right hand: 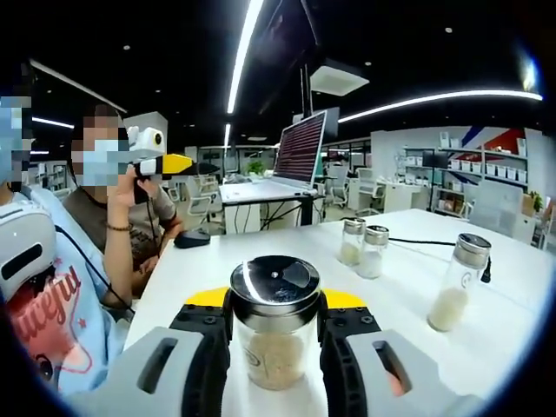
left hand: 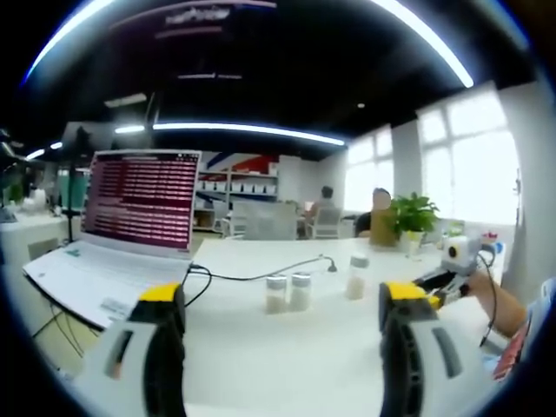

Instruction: Rotate the seasoning bottle until the label or dispensing opening points toward the visible target arrow and the bottle remains upright within the marked orientation range

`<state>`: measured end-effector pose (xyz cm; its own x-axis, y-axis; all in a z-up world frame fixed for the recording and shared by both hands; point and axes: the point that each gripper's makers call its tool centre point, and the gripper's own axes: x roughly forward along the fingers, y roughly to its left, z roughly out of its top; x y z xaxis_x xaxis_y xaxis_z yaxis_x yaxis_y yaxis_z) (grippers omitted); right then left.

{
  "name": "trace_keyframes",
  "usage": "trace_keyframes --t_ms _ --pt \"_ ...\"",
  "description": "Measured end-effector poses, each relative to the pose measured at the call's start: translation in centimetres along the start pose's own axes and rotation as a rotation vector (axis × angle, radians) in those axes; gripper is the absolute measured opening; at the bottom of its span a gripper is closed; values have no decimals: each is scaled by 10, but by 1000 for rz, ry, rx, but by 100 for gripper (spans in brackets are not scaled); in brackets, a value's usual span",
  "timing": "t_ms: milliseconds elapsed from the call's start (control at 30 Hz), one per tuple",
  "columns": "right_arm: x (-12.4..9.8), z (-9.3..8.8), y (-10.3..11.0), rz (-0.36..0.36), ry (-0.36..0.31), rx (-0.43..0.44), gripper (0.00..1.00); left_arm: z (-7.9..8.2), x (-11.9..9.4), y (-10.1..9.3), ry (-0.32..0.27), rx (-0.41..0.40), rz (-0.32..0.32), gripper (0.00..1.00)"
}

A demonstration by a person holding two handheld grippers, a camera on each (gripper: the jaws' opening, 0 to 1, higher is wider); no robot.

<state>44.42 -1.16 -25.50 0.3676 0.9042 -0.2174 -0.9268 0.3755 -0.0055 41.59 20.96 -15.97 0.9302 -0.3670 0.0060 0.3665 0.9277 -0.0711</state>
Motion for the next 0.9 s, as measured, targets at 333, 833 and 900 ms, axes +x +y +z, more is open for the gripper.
trace_keyframes --t_ms 333,833,900 --pt "0 -1 -1 -62 0 8 38 -1 3 4 3 -11 2 98" --pt "0 -2 -4 -157 -9 15 38 -2 2 7 1 -20 6 98" --pt "0 -2 -4 -167 -8 15 38 -2 2 7 2 -20 8 98"
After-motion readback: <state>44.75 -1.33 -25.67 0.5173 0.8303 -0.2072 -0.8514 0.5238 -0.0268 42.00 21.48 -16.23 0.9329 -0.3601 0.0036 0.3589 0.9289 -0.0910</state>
